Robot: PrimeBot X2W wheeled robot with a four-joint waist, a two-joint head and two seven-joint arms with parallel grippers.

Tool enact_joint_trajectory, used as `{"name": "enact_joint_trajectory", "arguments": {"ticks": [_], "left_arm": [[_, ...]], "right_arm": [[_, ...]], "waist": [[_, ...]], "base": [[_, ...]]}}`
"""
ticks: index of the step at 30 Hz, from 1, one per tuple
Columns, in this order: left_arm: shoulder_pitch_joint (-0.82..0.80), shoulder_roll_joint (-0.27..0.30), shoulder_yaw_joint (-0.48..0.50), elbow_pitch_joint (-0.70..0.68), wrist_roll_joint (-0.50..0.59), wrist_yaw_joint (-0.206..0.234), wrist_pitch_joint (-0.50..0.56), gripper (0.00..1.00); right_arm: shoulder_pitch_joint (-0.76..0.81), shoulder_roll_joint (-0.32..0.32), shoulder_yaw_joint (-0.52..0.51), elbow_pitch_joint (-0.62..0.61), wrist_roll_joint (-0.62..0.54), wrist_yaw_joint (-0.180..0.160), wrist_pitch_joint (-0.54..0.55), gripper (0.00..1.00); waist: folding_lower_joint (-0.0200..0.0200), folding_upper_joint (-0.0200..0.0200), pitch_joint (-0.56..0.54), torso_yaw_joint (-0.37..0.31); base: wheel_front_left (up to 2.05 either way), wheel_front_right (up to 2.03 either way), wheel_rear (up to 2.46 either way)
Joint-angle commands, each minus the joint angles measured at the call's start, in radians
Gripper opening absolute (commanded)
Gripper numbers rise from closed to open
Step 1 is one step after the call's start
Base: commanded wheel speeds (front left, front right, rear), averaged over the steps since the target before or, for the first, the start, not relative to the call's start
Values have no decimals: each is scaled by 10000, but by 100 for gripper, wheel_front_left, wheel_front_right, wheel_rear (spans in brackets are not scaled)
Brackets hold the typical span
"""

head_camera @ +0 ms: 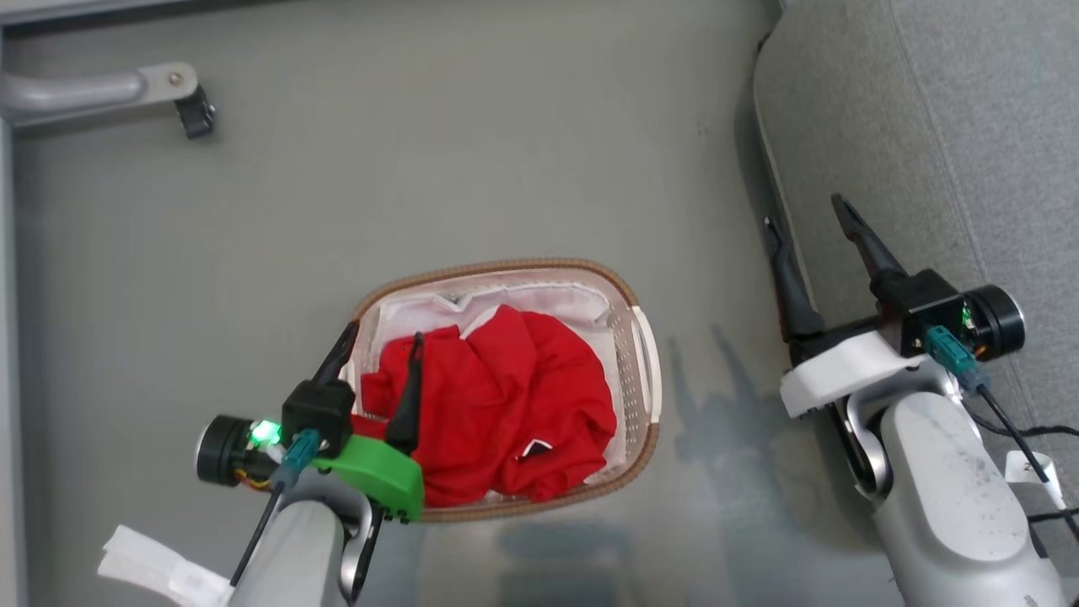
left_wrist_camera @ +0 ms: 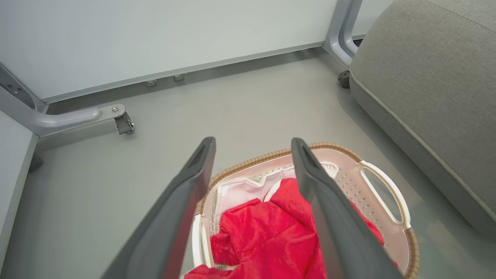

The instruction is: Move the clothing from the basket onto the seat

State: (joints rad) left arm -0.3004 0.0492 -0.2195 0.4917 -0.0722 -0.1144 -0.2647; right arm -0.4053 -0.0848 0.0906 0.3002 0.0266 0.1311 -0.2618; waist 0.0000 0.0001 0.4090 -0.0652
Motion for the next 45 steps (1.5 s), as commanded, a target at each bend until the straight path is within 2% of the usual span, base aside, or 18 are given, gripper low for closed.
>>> {"name": "enact_joint_trajectory", "arguments": {"ticks": [1,15,25,35,45], "left_arm": [[-339,33,-91,67,-91,-32,3,100],[-2122,45,-1613,1660,-145,-150,3,100],[-3314,48,-2041,3351,-39,-167,4,100],[-4429,120,-2261,5588,355,236,5,100],[-5028,111,-2222,7261,224,912,5,100]], "right_arm": [[-204,7,146,-79,-50,-6,-47,100],[-1085,204,749,-626,25,-6,-47,100],[-1326,280,912,-897,43,-6,-47,100],[-1315,324,993,-836,139,-7,-47,100],[-1183,325,1087,-810,349,-7,-47,100]], "waist": [[0,-1,817,-404],[0,-1,2678,-1173],[0,-1,3702,-1544],[0,-1,4218,-1802],[0,-1,4305,-1884]], "base": [[0,0,0],[0,0,0],[0,0,0],[0,0,0],[0,0,0]]}}
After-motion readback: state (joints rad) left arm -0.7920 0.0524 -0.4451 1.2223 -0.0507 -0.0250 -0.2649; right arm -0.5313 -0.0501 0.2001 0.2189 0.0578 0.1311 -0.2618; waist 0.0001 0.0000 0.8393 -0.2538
